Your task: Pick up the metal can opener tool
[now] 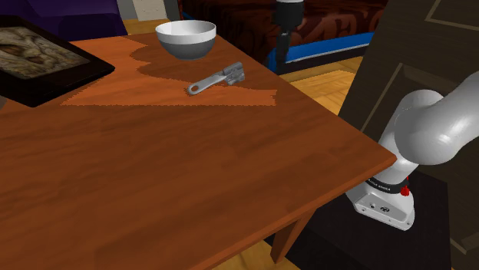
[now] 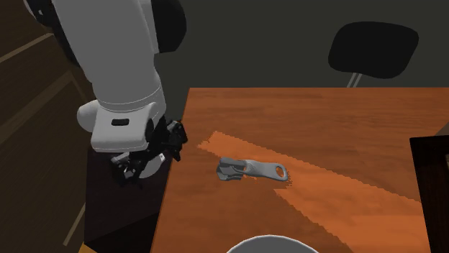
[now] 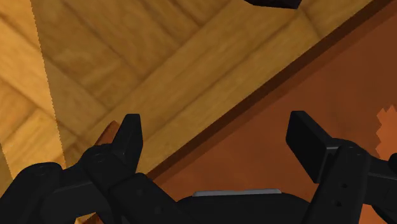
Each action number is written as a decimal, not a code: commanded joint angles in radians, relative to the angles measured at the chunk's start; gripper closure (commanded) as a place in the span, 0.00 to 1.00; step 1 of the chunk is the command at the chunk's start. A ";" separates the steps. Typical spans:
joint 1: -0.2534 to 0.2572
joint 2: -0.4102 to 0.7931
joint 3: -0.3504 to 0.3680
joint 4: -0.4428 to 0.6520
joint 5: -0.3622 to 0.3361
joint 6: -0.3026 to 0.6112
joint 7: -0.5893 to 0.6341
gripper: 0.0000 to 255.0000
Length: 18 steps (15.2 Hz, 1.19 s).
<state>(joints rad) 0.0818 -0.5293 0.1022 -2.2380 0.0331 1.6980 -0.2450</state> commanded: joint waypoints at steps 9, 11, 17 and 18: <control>0.098 0.335 0.108 0.401 -0.030 -0.110 -0.114 0.00; 0.118 0.402 0.133 0.488 -0.044 -0.141 -0.132 0.00; 0.165 0.537 0.187 0.659 -0.080 -0.200 -0.164 0.00; 0.165 0.533 0.186 0.641 -0.079 -0.185 -0.165 0.00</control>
<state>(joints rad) 0.2457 0.0007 0.2872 -1.5926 -0.0450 1.5056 -0.4073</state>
